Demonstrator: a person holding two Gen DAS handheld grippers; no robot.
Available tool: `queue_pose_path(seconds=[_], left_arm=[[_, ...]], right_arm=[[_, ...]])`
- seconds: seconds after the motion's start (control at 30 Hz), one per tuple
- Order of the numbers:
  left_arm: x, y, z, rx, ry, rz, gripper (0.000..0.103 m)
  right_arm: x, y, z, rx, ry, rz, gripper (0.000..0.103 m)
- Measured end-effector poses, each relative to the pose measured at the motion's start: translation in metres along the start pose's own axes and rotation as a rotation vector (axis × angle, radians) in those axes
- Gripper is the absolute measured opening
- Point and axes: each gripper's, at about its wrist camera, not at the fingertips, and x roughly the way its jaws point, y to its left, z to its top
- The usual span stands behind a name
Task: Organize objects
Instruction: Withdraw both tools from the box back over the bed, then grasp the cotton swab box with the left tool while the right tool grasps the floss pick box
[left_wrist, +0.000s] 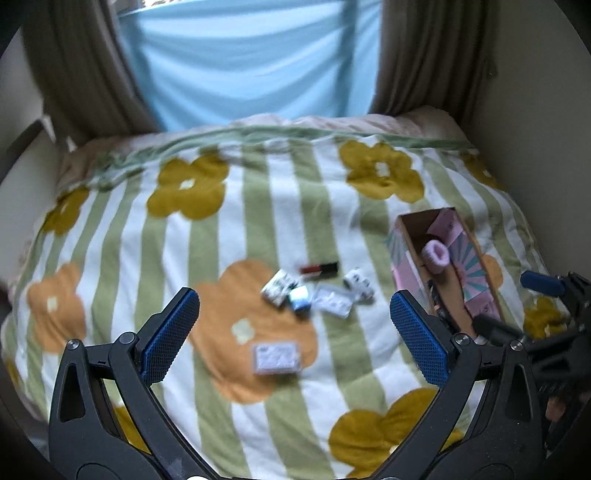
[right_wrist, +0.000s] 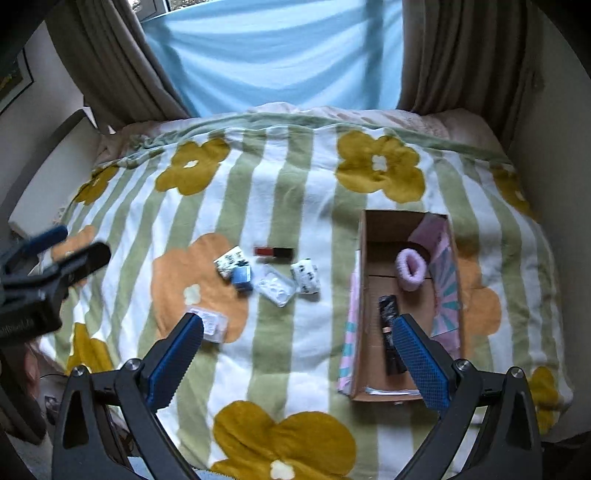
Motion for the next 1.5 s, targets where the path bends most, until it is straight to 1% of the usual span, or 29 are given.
queue_pose_path(seconds=[0.07,0.23,0.47,0.63,0.77,0.97,1.03,1.13,1.3,1.4,1.5], left_arm=[[-0.001,0.011,-0.014,-0.031,0.013,0.003,0.103],[0.003,0.026,-0.036,-0.086,0.057,-0.007,0.103],[0.016,0.034,-0.047,-0.122,0.091,-0.023,0.103],[0.037,0.038,-0.054,-0.149,0.131,-0.028,0.103],[0.062,0.042,-0.063,-0.171,0.164,-0.041,0.103],[0.117,0.042,-0.083,-0.189,0.232,-0.052,0.103],[0.137,0.041,-0.09,-0.189,0.249,-0.051,0.103],[0.167,0.041,-0.1,-0.195,0.286,-0.053,0.102],[0.214,0.042,-0.114,-0.219,0.354,-0.065,0.102],[0.235,0.042,-0.119,-0.222,0.386,-0.065,0.102],[0.253,0.042,-0.122,-0.215,0.412,-0.059,0.102]], right_arm=[[0.001,0.004,-0.003,-0.005,-0.002,0.012,0.102],[-0.001,0.014,-0.005,-0.011,-0.018,0.04,0.102],[0.007,0.022,0.0,-0.019,-0.033,0.064,0.102],[0.027,0.025,0.006,-0.034,-0.036,0.071,0.102],[0.055,0.026,0.01,-0.041,-0.024,0.066,0.102],[0.116,0.022,0.014,-0.022,0.011,0.046,0.101],[0.138,0.018,0.016,-0.008,0.029,0.04,0.096],[0.172,0.01,0.02,0.021,0.059,0.03,0.092],[0.218,-0.003,0.028,0.044,0.1,0.002,0.091],[0.238,-0.006,0.031,0.031,0.114,-0.008,0.09],[0.255,-0.003,0.033,-0.004,0.13,0.003,0.09]])
